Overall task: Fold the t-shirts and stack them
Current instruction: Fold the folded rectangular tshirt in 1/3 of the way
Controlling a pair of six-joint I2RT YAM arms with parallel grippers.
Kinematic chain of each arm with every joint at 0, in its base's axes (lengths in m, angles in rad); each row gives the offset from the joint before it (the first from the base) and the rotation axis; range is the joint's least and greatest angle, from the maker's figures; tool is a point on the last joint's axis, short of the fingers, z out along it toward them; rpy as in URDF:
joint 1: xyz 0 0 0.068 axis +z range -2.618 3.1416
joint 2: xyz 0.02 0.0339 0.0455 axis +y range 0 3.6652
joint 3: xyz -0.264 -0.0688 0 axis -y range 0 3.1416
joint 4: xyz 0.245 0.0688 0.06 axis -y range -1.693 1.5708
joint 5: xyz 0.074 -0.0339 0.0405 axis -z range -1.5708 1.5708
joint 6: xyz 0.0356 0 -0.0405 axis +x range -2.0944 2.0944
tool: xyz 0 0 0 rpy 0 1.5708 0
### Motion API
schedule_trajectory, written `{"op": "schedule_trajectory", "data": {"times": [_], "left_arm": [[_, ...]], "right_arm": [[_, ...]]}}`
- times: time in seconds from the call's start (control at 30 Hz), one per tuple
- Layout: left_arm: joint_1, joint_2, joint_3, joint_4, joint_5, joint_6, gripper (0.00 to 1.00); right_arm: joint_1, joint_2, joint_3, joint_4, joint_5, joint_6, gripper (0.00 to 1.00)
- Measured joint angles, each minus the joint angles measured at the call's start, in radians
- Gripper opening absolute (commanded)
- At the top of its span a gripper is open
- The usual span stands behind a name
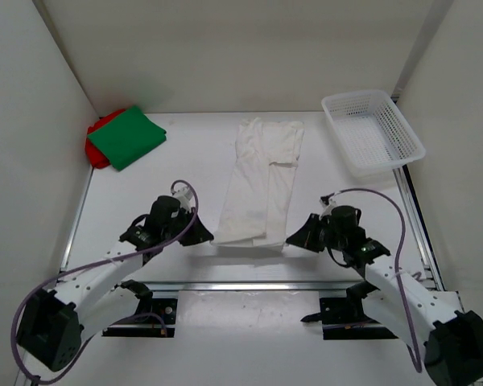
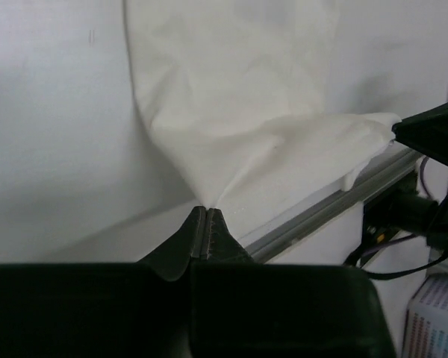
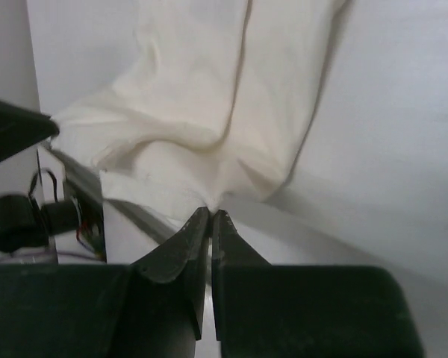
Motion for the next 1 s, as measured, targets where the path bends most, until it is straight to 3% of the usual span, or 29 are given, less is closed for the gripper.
{"op": "schedule_trajectory", "data": {"times": [0.1,0.27,0.6,0.73,0.77,0.87,0.9,0.93,1.0], "left_arm": [[0.028,0.163,0.149,0.058,0.003,0.006,0.00],[0.084,0.465,0.377,0.142,-0.004,0.014,0.00],[0.122,0.972,0.882,0.125,-0.038,0.031,0.00],[0.137,1.109,1.027,0.104,-0.050,0.031,0.16],[0.139,1.135,1.051,0.103,-0.051,0.033,0.18],[0.150,1.191,1.085,0.108,-0.051,0.023,0.34],[0.159,1.197,1.074,0.116,-0.050,0.014,0.39],[0.167,1.190,1.052,0.134,-0.050,0.006,0.42],[0.191,1.150,0.971,0.175,-0.055,-0.014,0.38]], "right_arm": [[-0.149,0.138,0.124,0.018,-0.054,-0.082,0.00],[-0.241,0.395,0.293,0.076,-0.071,-0.155,0.00],[-0.396,0.813,0.596,0.173,-0.102,-0.175,0.00],[-0.420,0.985,0.738,0.181,-0.111,-0.184,0.01],[-0.425,1.023,0.768,0.184,-0.111,-0.185,0.03],[-0.438,1.104,0.820,0.198,-0.116,-0.182,0.30],[-0.444,1.121,0.828,0.203,-0.117,-0.183,0.33],[-0.447,1.131,0.834,0.206,-0.120,-0.182,0.39],[-0.451,1.134,0.843,0.203,-0.123,-0.185,0.44]]}}
